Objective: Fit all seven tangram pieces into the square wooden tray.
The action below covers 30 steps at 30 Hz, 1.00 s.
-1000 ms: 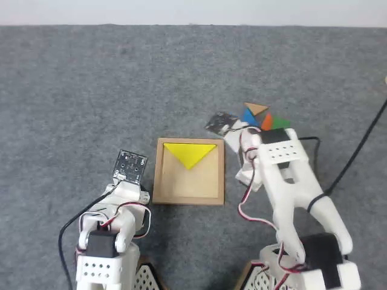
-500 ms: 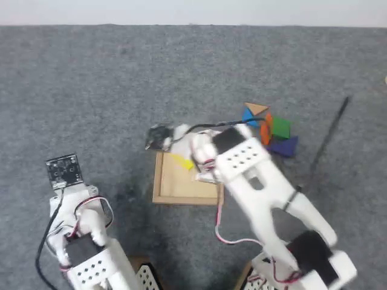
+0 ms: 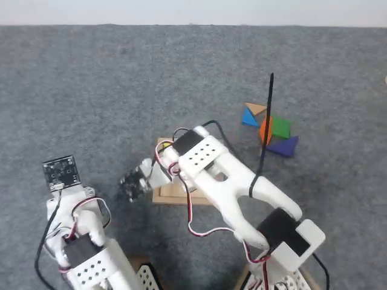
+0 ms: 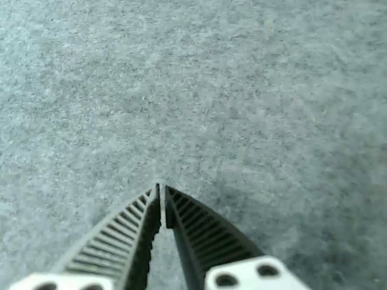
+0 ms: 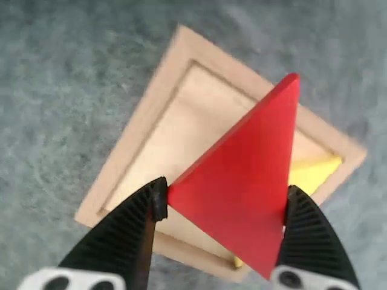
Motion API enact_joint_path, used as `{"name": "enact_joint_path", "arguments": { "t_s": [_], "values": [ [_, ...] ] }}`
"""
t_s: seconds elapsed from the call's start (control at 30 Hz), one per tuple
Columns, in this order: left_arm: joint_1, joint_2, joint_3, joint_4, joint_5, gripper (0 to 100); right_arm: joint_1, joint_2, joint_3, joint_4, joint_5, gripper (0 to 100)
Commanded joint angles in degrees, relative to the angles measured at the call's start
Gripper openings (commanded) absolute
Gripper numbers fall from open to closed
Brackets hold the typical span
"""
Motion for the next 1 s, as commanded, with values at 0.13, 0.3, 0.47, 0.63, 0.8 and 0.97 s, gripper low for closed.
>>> {"name": "enact_joint_path", "arguments": {
  "t_s": [0.13,0.3,0.47,0.63,0.8,0.97],
  "values": [
    [-0.09,-0.35,-0.31,-1.49,-0.53,2,-0.22,0.40,-0.18,1.45,18.55,22.0],
    [-0.09,-0.35,-0.31,-1.49,-0.53,2,-0.31,2.15,-0.35,3.47,26.73,22.0],
    [-0.09,-0.35,-0.31,-1.49,-0.53,2,-0.22,6.55,-5.89,4.18,27.87,21.9],
    [-0.09,-0.35,-0.31,-1.49,-0.53,2,-0.22,12.00,-12.04,4.18,27.87,22.2],
    [-0.09,-0.35,-0.31,-1.49,-0.53,2,0.04,14.46,-16.44,4.26,28.66,25.8],
    [-0.09,-0.26,-0.31,-1.41,-0.53,2,1.10,14.37,-16.44,4.26,33.58,36.8]
  ]
}}
